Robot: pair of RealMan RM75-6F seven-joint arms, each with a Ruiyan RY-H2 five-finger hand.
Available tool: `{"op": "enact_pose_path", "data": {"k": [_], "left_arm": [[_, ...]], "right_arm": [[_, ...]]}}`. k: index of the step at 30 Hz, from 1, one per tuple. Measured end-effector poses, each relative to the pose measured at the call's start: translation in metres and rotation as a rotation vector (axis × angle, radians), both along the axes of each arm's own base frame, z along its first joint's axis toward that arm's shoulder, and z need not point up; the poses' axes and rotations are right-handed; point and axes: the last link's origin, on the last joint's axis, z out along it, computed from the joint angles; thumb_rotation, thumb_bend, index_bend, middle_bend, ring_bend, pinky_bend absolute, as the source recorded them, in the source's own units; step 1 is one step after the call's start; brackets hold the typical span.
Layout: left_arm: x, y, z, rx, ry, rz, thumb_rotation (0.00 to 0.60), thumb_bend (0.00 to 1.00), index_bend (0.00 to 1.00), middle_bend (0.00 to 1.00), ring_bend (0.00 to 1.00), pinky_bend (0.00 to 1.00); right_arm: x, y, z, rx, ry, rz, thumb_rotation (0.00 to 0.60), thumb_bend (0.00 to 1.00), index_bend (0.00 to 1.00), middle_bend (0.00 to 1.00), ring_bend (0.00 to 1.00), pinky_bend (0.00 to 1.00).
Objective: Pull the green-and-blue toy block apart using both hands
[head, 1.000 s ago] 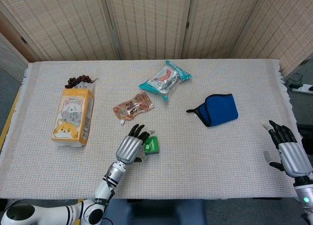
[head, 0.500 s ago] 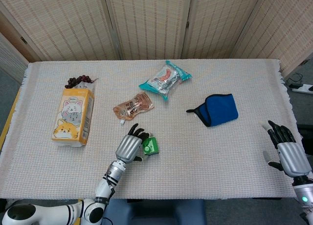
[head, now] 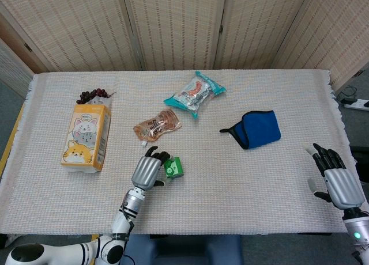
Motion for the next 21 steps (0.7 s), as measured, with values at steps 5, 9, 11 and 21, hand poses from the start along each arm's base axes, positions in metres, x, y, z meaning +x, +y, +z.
{"op": "enact_pose_path", "data": {"k": [5,9,11,21], "left_arm": [[-0.001,-0.004,0.010,0.004,-0.050,0.013,0.600,0.36,0.78,0.92,0.50,0.23],[0.000,-0.008,0.021,0.000,-0.087,0.012,0.600,0.36,0.79,0.93,0.50,0.23],[0.000,-0.011,0.028,0.002,-0.104,0.005,0.600,0.36,0.79,0.93,0.50,0.23],[0.003,-0.020,0.049,-0.004,-0.200,0.021,0.600,0.36,0.79,0.93,0.50,0.22]], "right_arm": [[0.003,0.000,-0.006,0.023,-0.005,0.013,0.600,0.50,0.00,0.00,0.00,0.00],[0.008,-0.004,-0.019,0.068,-0.044,0.040,0.600,0.50,0.00,0.00,0.00,0.00],[0.012,-0.008,-0.025,0.098,-0.083,0.059,0.600,0.50,0.00,0.00,0.00,0.00],[0.046,-0.046,-0.054,0.292,-0.412,0.100,0.600,0.50,0.00,0.00,0.00,0.00]]}}
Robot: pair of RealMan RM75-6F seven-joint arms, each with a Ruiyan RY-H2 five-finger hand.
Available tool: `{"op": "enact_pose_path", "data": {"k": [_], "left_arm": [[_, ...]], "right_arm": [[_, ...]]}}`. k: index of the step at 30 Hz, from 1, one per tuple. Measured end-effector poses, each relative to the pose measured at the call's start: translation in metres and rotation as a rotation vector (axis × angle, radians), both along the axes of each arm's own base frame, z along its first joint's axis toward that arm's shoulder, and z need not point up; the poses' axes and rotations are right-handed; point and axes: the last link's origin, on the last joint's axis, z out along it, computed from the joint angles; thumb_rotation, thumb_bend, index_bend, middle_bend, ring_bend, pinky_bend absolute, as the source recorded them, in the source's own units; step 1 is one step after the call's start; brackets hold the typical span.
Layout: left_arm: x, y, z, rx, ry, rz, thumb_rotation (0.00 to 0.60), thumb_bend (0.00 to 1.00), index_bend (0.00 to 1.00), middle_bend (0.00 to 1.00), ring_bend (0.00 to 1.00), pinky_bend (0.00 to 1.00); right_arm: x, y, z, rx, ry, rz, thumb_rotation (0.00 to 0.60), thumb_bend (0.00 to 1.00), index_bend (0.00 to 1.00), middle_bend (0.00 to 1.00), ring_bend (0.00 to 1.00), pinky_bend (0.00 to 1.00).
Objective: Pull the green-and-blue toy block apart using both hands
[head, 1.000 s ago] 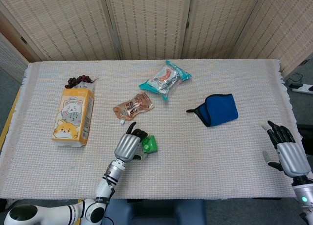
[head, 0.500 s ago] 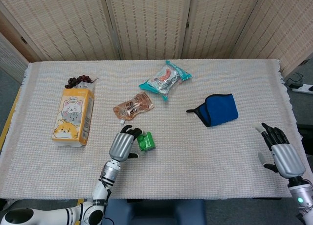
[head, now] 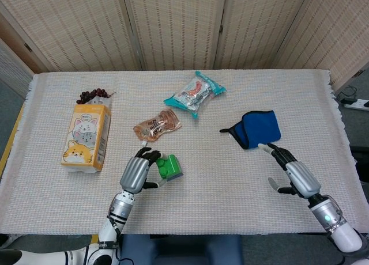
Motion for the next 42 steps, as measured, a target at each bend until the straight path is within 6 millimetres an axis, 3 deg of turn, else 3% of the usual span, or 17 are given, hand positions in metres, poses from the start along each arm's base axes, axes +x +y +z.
{"op": "enact_pose_path", "data": {"k": [9,13,22,33,42], "left_arm": [[0.002,0.001,0.019,-0.043,-0.100,0.030,0.600,0.36,0.79,0.93,0.50,0.22],[0.004,0.002,0.027,-0.065,-0.127,0.033,0.600,0.36,0.79,0.93,0.50,0.22],[0.012,-0.003,0.041,-0.061,-0.175,0.006,0.600,0.36,0.79,0.93,0.50,0.22],[0.006,-0.006,0.042,-0.057,-0.184,0.015,0.600,0.36,0.79,0.93,0.50,0.22],[0.005,-0.006,0.039,-0.062,-0.183,0.022,0.600,0.36,0.79,0.93,0.50,0.22]], "right_arm": [[0.036,-0.036,-0.039,0.323,-0.365,-0.103,0.600,0.50,0.00,0.00,0.00,0.00],[0.064,-0.054,-0.073,0.460,-0.478,-0.130,0.600,0.50,0.00,0.00,0.00,0.00],[0.104,-0.063,-0.115,0.576,-0.608,-0.134,0.600,0.50,0.00,0.00,0.00,0.00],[0.129,-0.060,-0.135,0.607,-0.667,-0.099,0.600,0.50,0.00,0.00,0.00,0.00],[0.148,-0.068,-0.148,0.626,-0.676,-0.084,0.600,0.50,0.00,0.00,0.00,0.00]]}}
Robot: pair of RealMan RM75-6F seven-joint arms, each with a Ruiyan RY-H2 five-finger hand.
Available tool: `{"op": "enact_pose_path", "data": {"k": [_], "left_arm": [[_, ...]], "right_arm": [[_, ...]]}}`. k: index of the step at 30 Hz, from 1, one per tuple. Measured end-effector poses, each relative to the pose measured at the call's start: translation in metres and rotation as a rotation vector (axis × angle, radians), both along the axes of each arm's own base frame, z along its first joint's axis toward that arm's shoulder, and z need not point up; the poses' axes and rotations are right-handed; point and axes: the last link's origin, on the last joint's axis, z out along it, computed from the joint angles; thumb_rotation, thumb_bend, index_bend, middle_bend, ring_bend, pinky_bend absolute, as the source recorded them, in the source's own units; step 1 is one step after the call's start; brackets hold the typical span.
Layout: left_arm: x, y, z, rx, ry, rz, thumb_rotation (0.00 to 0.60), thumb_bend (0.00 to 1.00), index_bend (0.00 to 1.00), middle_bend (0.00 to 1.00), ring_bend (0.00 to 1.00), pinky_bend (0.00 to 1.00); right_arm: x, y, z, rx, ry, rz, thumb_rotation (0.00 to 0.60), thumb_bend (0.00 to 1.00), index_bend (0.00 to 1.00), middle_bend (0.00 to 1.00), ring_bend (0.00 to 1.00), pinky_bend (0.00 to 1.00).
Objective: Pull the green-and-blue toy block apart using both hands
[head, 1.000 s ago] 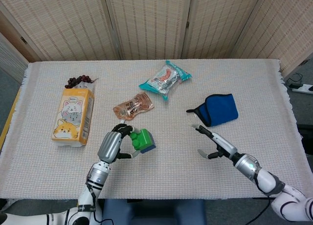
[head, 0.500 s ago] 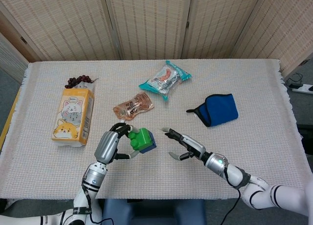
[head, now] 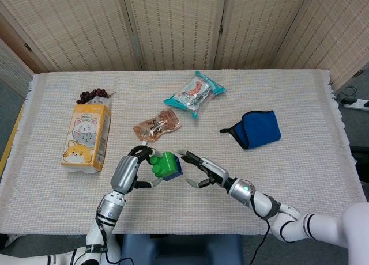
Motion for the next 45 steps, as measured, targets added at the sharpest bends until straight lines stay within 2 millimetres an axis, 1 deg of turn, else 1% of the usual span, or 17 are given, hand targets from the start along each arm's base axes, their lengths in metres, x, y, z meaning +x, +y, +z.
{"op": "enact_pose_path", "data": {"k": [12,14,17,19,21,23,24,27,32,45], "left_arm": [[0.004,-0.003,-0.006,-0.007,0.002,-0.009,0.600,0.36,0.79,0.93,0.50,0.22],[0.005,-0.004,-0.007,-0.009,0.000,-0.009,0.600,0.36,0.79,0.93,0.50,0.22],[0.007,-0.005,-0.009,-0.013,-0.003,-0.011,0.600,0.36,0.79,0.93,0.50,0.22],[0.009,-0.006,-0.010,-0.016,-0.005,-0.011,0.600,0.36,0.79,0.93,0.50,0.22],[0.010,-0.007,-0.011,-0.017,-0.006,-0.013,0.600,0.36,0.79,0.93,0.50,0.22],[0.011,-0.008,-0.011,-0.017,-0.007,-0.015,0.600,0.36,0.79,0.93,0.50,0.22],[0.011,-0.008,-0.011,-0.017,-0.008,-0.015,0.600,0.36,0.79,0.93,0.50,0.22],[0.011,-0.007,-0.011,-0.017,-0.007,-0.010,0.600,0.36,0.79,0.93,0.50,0.22],[0.008,-0.005,-0.012,-0.017,-0.005,0.005,0.600,0.36,0.79,0.93,0.50,0.22],[0.006,0.000,-0.009,-0.007,-0.048,0.041,0.600,0.36,0.79,0.93,0.50,0.22]], "right_arm": [[0.020,-0.007,-0.014,0.025,0.009,0.010,0.600,0.50,0.00,0.00,0.00,0.00],[0.022,-0.007,-0.017,0.028,0.008,0.008,0.600,0.50,0.02,0.00,0.00,0.00],[0.029,-0.010,-0.018,0.022,-0.002,0.010,0.600,0.50,0.10,0.01,0.00,0.00],[0.034,-0.013,-0.019,0.023,-0.007,0.000,0.600,0.50,0.18,0.07,0.03,0.02],[0.037,-0.014,-0.021,0.024,-0.011,-0.009,0.600,0.50,0.28,0.14,0.09,0.08],[0.040,-0.014,-0.023,0.020,-0.013,-0.011,0.600,0.50,0.40,0.23,0.17,0.17],[0.040,-0.014,-0.024,0.019,-0.014,-0.011,0.600,0.50,0.41,0.25,0.18,0.18],[0.043,-0.014,-0.026,0.006,-0.015,-0.013,0.600,0.50,0.52,0.34,0.26,0.28],[0.044,-0.013,-0.027,-0.017,-0.015,-0.019,0.600,0.50,0.59,0.40,0.33,0.36],[0.043,-0.013,-0.031,-0.081,0.004,-0.013,0.600,0.50,0.75,0.51,0.42,0.41]]}}
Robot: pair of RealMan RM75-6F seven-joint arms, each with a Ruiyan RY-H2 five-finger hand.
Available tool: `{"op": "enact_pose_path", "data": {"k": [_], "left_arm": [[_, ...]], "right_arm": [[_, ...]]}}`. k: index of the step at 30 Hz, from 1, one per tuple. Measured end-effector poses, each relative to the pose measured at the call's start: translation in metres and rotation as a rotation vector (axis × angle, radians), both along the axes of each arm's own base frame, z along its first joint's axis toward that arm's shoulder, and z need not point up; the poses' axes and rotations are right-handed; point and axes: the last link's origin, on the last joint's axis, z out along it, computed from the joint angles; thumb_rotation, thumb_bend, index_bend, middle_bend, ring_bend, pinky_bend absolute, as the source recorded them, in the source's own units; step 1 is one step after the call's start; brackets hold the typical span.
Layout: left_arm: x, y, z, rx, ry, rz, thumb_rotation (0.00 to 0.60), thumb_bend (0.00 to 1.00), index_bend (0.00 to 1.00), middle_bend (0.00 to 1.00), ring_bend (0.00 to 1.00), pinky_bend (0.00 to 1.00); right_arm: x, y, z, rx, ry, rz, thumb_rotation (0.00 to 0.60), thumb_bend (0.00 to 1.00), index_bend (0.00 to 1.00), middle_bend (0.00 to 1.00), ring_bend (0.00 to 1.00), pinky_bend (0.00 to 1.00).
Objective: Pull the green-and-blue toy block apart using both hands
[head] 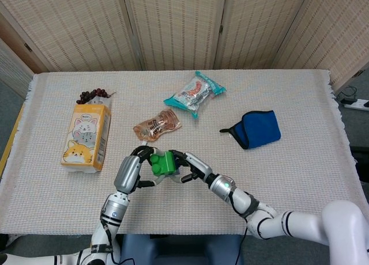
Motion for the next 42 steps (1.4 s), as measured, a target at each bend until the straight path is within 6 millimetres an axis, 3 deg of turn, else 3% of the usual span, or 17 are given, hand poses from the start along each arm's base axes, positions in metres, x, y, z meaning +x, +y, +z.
{"op": "enact_pose_path", "data": {"k": [12,21,24,30,37,42], "left_arm": [[0.007,0.005,0.012,0.042,-0.071,-0.001,0.600,0.36,0.79,0.93,0.50,0.23],[0.010,0.008,0.024,0.063,-0.099,-0.025,0.600,0.36,0.79,0.93,0.50,0.23],[0.001,0.007,0.024,0.065,-0.074,-0.026,0.600,0.36,0.79,0.93,0.50,0.23],[-0.036,0.005,0.017,0.065,-0.021,0.030,0.600,0.36,0.79,0.93,0.51,0.24],[-0.077,0.005,0.000,0.083,0.092,0.091,0.600,0.36,0.79,0.93,0.51,0.22],[-0.097,0.001,-0.022,0.076,0.164,0.110,0.600,0.36,0.79,0.93,0.51,0.21]], "right_arm": [[-0.016,0.001,-0.011,-0.023,0.044,-0.037,0.600,0.50,0.79,0.55,0.46,0.42],[-0.018,-0.002,-0.005,-0.061,0.061,-0.011,0.600,0.50,0.79,0.55,0.46,0.42],[-0.023,-0.003,0.001,-0.120,0.131,0.046,0.600,0.50,0.79,0.55,0.46,0.42],[-0.046,-0.005,0.023,-0.282,0.350,0.167,0.600,0.50,0.79,0.55,0.46,0.42],[-0.099,0.001,0.072,-0.401,0.661,0.249,0.600,0.50,0.79,0.55,0.46,0.42],[-0.128,0.012,0.090,-0.400,0.787,0.250,0.600,0.50,0.79,0.55,0.43,0.42]]}}
